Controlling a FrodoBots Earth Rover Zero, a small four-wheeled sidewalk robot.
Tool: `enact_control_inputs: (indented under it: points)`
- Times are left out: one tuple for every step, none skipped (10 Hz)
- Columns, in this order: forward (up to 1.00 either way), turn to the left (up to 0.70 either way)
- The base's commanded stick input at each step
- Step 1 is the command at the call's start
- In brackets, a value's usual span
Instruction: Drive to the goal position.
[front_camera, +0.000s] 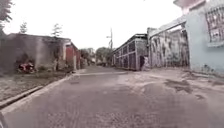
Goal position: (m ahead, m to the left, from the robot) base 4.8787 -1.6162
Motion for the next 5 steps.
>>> enact_control_inputs:
  points:
    - [0.7,0.0]
    - [0.7,0.0]
    - [0.7,0.0]
    - [0.7,0.0]
    - [0.7,0.0]
